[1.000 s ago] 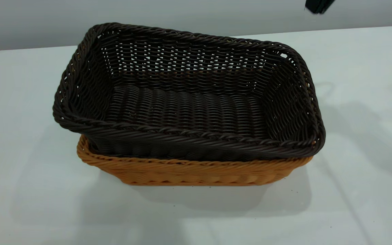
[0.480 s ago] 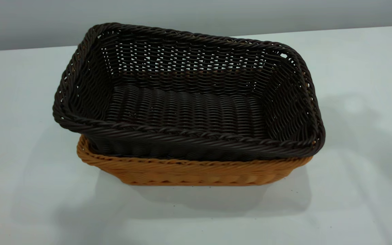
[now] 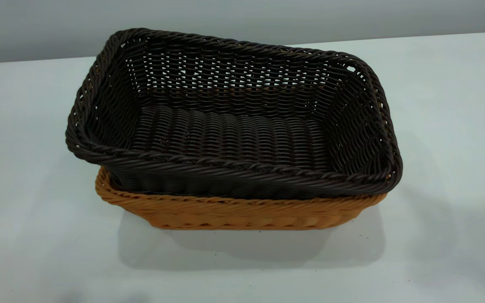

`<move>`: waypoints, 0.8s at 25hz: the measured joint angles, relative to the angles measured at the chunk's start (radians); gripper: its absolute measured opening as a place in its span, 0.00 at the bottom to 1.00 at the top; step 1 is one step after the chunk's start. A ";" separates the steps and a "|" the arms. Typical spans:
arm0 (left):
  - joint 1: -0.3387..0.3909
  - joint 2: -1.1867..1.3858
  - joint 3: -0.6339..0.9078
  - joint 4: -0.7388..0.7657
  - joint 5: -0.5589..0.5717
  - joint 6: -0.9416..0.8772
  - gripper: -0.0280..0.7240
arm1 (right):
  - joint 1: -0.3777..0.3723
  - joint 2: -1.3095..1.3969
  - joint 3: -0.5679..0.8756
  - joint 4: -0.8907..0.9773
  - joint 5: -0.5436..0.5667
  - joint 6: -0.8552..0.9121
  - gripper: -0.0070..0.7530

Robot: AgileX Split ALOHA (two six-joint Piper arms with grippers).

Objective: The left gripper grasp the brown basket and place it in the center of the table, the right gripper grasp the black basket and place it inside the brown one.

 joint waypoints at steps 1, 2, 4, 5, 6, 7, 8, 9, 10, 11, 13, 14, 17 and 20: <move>0.000 -0.010 0.000 -0.058 0.019 0.028 0.04 | 0.008 -0.022 0.004 -0.027 0.004 0.004 0.01; 0.000 -0.022 0.000 -0.101 0.039 0.045 0.04 | 0.010 -0.047 0.014 -0.056 0.008 0.004 0.01; 0.000 -0.047 0.000 -0.175 0.073 0.057 0.04 | 0.010 -0.099 0.052 -0.122 0.012 0.008 0.01; 0.000 -0.059 0.000 -0.199 0.090 0.053 0.04 | 0.010 -0.121 0.076 -0.152 0.015 0.009 0.01; 0.000 -0.073 0.000 -0.219 0.104 0.037 0.04 | 0.010 -0.149 0.108 -0.176 0.018 0.009 0.01; 0.000 -0.088 0.000 -0.230 0.117 0.017 0.04 | 0.010 -0.178 0.145 -0.192 0.018 0.010 0.01; 0.000 -0.101 0.000 -0.231 0.128 -0.007 0.04 | 0.010 -0.203 0.179 -0.206 0.018 0.017 0.01; 0.000 -0.116 0.000 -0.231 0.138 -0.027 0.04 | 0.010 -0.233 0.221 -0.212 0.018 0.031 0.01; 0.000 -0.132 0.001 -0.231 0.140 -0.045 0.04 | 0.010 -0.265 0.266 -0.212 0.018 0.046 0.01; 0.000 -0.147 0.006 -0.231 0.139 -0.054 0.04 | 0.010 -0.297 0.313 -0.203 0.018 0.060 0.01; 0.000 -0.176 0.030 -0.231 0.136 -0.062 0.04 | 0.010 -0.360 0.402 -0.178 0.026 0.074 0.01; 0.000 -0.192 0.047 -0.231 0.136 -0.062 0.04 | 0.010 -0.396 0.452 -0.174 0.030 0.089 0.01; 0.000 -0.238 0.107 -0.235 0.136 -0.072 0.04 | 0.010 -0.510 0.596 -0.137 0.031 0.119 0.01; 0.000 -0.277 0.182 -0.236 0.136 -0.105 0.04 | 0.009 -0.636 0.740 -0.085 0.030 0.144 0.01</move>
